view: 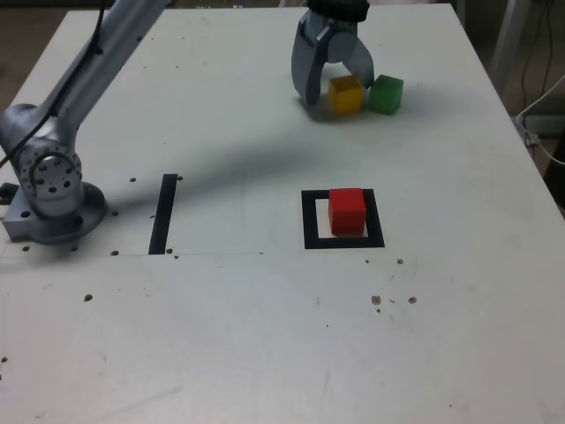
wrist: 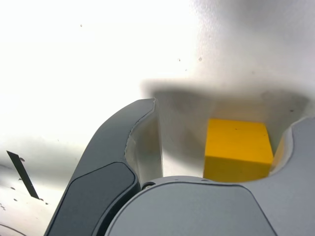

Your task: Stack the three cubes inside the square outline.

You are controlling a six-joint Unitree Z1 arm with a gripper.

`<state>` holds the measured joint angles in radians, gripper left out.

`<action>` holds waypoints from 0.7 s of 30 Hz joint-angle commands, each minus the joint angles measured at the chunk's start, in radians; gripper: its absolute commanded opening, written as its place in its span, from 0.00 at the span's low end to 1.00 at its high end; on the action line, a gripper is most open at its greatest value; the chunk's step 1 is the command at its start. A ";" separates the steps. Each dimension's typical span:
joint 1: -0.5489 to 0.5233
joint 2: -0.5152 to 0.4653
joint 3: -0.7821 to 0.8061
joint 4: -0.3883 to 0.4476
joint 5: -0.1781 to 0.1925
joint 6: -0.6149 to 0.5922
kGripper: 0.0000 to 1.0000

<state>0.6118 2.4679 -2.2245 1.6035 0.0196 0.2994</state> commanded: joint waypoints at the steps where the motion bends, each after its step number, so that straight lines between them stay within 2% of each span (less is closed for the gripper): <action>1: -0.006 0.003 0.008 0.033 -0.008 0.001 0.81; 7: -0.022 0.005 0.035 0.032 -0.024 0.000 0.63; 15: -0.031 -0.006 0.034 0.028 -0.012 -0.001 0.34; 18: -0.035 -0.016 0.034 0.028 -0.006 0.000 0.29; 21: -0.039 -0.023 0.038 0.029 -0.005 0.000 0.28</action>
<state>0.5760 2.4580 -2.1890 1.6024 0.0133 0.2991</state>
